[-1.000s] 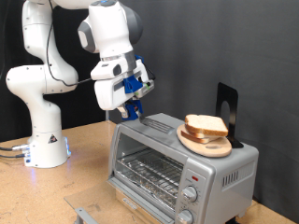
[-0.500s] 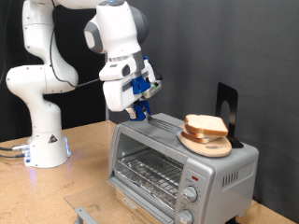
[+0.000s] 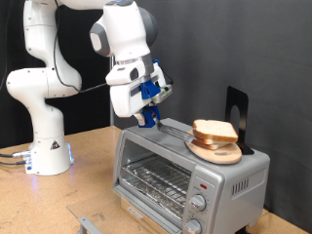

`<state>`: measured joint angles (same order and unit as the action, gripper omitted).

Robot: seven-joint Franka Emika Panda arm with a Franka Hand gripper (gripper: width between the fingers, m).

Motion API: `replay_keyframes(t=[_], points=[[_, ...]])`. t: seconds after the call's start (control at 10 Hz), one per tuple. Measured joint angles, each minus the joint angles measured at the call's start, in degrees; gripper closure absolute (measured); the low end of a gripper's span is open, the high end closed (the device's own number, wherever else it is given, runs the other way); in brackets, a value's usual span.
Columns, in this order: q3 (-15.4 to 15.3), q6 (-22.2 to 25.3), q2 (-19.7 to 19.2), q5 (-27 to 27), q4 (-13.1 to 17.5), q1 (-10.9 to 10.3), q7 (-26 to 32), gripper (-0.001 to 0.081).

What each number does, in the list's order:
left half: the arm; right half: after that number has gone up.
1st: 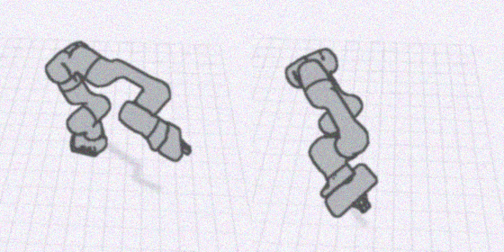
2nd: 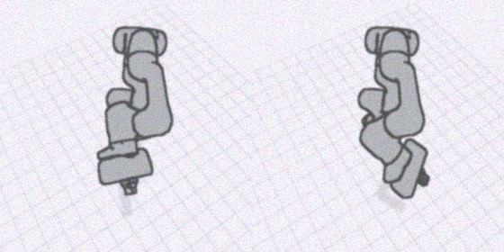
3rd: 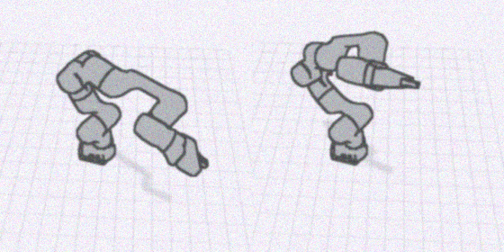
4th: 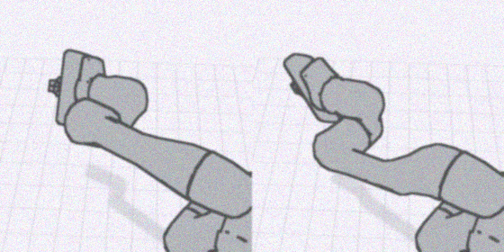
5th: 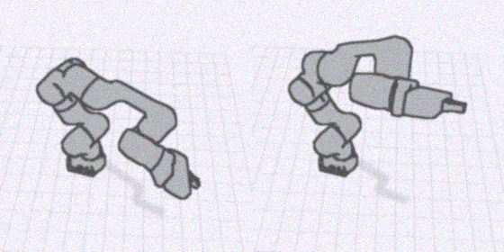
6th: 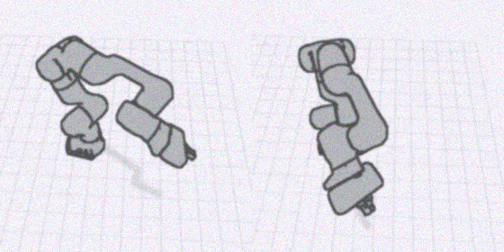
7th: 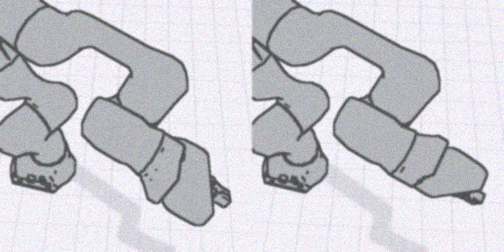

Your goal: Make a piece of toast with the oven

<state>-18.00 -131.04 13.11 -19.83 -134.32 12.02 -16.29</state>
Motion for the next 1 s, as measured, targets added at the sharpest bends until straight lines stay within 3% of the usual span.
replay_keyframes(t=[1.0], points=[[-0.36, 1.32, -0.18, 0.05, 1.53, -0.01, -0.04, 0.0415]])
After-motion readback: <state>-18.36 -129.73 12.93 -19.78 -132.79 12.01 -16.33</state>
